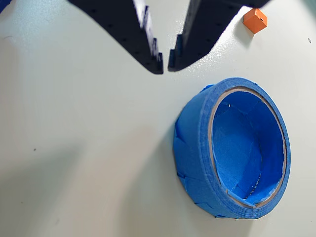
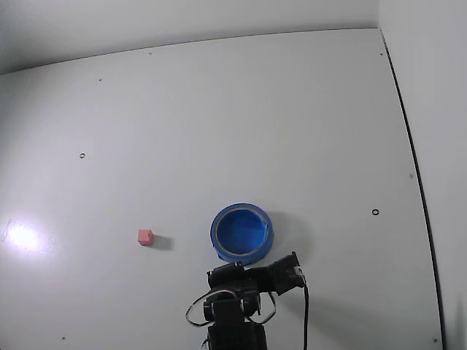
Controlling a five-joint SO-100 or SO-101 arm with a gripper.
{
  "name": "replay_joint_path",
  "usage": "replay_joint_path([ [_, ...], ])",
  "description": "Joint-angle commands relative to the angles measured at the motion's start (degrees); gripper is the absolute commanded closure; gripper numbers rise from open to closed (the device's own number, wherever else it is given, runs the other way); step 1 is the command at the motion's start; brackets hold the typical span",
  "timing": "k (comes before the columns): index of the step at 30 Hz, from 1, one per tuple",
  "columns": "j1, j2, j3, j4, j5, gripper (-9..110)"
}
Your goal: Grasp a block and put it in the bin.
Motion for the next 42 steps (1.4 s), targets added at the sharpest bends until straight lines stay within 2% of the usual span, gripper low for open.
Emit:
replay_joint_path([
  [1, -0.7, 0.4, -1.1, -0.5, -0.4, 101],
  [21, -0.4, 0.4, -3.2, -0.8, -2.3, 101],
  [32, -0.7, 0.2, -26.3, 0.1, -44.0, 98],
  [36, -0.7, -4.1, -30.5, 0.2, -51.2, 88],
  [42, -5.7, -19.5, -36.7, 0.2, -52.5, 75],
])
